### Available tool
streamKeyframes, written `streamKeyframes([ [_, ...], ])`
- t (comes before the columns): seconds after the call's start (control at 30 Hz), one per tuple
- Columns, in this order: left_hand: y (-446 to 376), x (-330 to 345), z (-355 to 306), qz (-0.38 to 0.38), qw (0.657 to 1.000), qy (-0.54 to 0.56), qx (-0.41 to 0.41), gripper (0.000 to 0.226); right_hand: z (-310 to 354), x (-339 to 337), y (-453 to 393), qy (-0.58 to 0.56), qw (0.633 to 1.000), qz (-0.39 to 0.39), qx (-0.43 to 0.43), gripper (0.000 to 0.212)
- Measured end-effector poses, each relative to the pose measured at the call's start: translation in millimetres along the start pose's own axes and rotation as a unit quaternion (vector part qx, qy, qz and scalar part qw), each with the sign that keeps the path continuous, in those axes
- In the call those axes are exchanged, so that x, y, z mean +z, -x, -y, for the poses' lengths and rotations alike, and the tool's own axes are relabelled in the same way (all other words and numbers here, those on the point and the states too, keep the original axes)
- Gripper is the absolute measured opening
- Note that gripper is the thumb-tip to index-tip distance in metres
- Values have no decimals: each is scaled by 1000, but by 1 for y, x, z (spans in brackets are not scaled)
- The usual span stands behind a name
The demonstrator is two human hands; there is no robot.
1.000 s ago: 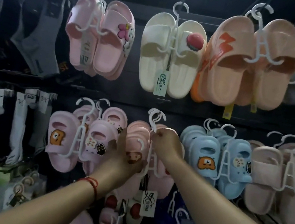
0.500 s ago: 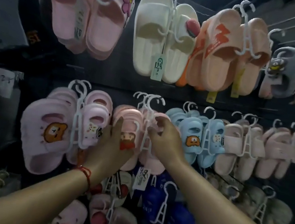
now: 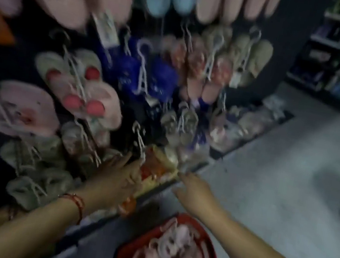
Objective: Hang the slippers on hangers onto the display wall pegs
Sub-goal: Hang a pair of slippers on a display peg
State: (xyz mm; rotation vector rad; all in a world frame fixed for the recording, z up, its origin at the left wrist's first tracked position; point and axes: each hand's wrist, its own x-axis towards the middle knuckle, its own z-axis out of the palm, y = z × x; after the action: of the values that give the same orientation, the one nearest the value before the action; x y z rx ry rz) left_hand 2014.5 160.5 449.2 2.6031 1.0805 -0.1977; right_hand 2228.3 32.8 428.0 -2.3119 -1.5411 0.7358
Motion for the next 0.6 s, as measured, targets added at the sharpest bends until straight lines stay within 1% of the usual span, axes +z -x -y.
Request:
streamKeyframes([
  [0.1, 2, 101, -8, 94, 995, 5, 31, 86, -71, 63, 42, -1, 996, 28, 88, 53],
  [0.17, 4, 162, -6, 149, 988, 12, 43, 87, -106, 102, 67, -24, 988, 38, 148, 47],
  [0.2, 5, 192, -3, 163, 985, 10, 52, 87, -123, 124, 79, -38, 982, 40, 183, 44],
  [0.27, 7, 251, 7, 185, 981, 2, 64, 90, -146, 164, 98, -73, 968, 52, 236, 47],
  [0.37, 5, 319, 23, 240, 969, 30, 45, 86, -158, 216, 116, -107, 943, 85, 303, 49],
  [0.43, 3, 354, 33, 274, 961, 34, 32, 80, -161, 253, 121, -128, 924, 118, 341, 52],
  [0.5, -1, 385, 42, 283, 957, 39, 42, 80, -162, 287, 118, -155, 906, 140, 369, 54],
  [0.6, -15, 436, 51, 272, 959, 33, 67, 79, -167, 328, 97, -197, 881, 137, 408, 46],
])
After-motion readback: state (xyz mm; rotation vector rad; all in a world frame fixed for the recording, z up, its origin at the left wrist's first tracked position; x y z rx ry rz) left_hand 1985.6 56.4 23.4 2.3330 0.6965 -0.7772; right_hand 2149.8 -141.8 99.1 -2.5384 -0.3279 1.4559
